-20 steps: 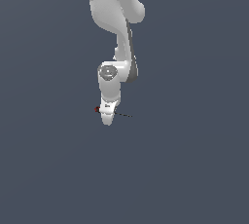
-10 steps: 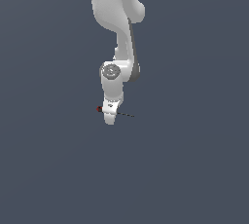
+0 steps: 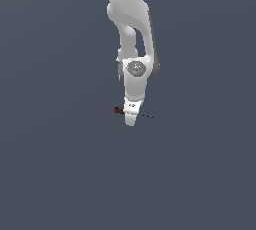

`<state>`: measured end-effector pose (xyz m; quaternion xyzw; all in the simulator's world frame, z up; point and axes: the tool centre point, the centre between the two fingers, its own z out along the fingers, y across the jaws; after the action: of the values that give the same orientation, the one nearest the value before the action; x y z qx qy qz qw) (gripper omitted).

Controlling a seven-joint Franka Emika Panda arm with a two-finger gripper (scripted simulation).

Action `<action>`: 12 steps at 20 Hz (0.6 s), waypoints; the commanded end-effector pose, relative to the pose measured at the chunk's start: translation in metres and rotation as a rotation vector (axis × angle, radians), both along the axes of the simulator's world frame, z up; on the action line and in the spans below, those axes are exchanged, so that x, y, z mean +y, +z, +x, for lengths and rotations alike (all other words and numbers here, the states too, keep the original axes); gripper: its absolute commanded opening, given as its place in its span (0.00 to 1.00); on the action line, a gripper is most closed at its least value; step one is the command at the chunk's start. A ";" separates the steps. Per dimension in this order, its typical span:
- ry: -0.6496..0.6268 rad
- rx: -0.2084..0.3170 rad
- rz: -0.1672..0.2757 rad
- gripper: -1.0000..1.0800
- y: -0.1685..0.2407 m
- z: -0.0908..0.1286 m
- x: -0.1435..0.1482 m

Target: Pick up the object and move it to a goal position.

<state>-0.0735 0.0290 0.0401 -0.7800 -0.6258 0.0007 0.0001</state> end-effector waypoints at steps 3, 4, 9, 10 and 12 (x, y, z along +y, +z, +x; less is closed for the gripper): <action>0.001 -0.001 0.000 0.00 0.016 0.001 0.057; 0.001 -0.001 0.000 0.00 0.020 0.001 0.069; 0.001 -0.001 0.001 0.00 0.037 0.003 0.128; 0.001 -0.001 0.001 0.00 0.040 0.004 0.138; 0.001 -0.001 0.001 0.00 0.045 0.005 0.156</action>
<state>-0.0692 0.1711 0.0804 -0.7790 -0.6270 0.0001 0.0001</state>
